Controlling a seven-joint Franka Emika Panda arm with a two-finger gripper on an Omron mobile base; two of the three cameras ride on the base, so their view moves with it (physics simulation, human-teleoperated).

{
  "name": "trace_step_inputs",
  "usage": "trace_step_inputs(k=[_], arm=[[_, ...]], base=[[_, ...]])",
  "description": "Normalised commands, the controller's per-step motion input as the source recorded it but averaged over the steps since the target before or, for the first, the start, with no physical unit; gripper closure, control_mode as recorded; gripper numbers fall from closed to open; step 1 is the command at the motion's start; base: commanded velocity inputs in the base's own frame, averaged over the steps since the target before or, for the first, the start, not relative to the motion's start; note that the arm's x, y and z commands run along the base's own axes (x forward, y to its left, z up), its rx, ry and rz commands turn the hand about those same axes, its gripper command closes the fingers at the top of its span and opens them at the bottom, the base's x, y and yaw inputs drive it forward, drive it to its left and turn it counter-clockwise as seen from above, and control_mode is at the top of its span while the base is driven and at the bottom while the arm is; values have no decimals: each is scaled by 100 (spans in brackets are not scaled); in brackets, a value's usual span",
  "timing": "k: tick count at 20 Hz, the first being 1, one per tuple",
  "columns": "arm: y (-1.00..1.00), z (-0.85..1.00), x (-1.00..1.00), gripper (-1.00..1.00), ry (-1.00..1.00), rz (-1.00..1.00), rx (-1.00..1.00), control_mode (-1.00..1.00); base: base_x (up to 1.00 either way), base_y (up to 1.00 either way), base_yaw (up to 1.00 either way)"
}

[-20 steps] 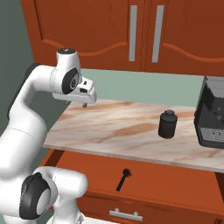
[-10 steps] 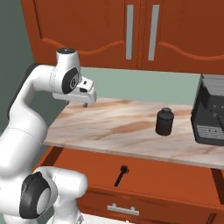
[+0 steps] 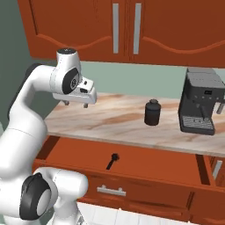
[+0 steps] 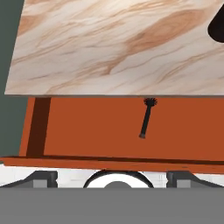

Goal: Pick the dish brush from the drawer and place it on the counter.

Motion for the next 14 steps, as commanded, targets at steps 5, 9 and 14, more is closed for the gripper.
trace_step_inputs(k=[5,9,14], arm=[[0,0,0,-100,0,0,0,100],[0,0,0,-100,0,0,0,100],[-6,-8,-13,-100,0,0,0,-100]], base=[[-42,-31,0],[-40,-27,0],[-15,-8,0]])
